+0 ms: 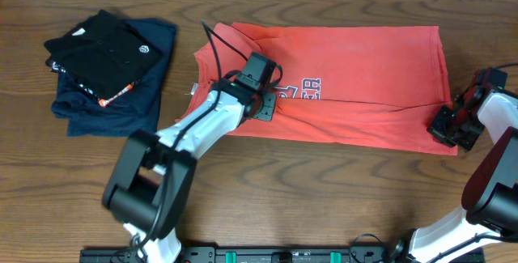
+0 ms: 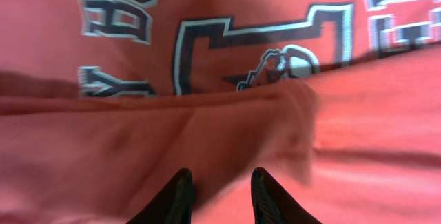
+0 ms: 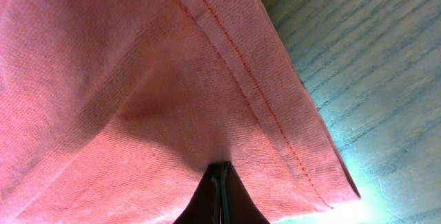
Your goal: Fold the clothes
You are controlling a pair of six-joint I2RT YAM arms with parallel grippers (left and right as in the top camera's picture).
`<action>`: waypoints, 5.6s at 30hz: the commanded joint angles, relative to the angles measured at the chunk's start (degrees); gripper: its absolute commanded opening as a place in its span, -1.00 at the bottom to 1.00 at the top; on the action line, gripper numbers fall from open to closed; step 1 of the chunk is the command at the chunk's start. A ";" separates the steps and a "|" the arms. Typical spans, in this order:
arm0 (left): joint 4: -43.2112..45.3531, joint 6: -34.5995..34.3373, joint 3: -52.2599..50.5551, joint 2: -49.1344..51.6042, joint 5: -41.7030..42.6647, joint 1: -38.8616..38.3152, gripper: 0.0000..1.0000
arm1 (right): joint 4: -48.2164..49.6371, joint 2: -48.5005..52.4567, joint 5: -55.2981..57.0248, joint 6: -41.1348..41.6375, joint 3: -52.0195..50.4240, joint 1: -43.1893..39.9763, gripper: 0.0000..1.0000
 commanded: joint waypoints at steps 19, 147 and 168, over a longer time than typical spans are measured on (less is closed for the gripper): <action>6.56 0.44 -0.07 4.57 12.96 3.17 -0.10 | -0.26 -0.98 0.33 -0.22 -0.35 -0.07 -0.92; -12.15 -4.04 39.41 17.00 19.63 18.82 0.43 | -0.57 -22.84 -14.71 -7.76 -0.87 0.33 -0.14; -15.72 -0.44 50.34 34.07 9.66 12.96 0.44 | -1.75 -22.84 -14.69 -7.80 -0.87 0.37 -0.14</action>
